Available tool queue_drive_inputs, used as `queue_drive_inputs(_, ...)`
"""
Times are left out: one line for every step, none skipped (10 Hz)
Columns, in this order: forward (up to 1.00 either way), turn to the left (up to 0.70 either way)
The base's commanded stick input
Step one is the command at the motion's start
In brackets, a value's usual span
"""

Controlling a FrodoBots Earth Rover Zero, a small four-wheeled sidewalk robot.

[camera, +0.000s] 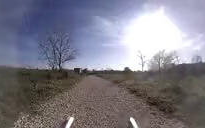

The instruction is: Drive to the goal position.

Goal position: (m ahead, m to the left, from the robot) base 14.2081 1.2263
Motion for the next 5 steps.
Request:
queue_drive_inputs(0.49, 0.0)
queue_drive_inputs(0.49, 0.0)
queue_drive_inputs(0.49, 0.0)
queue_drive_inputs(0.49, 0.0)
queue_drive_inputs(0.49, 0.0)
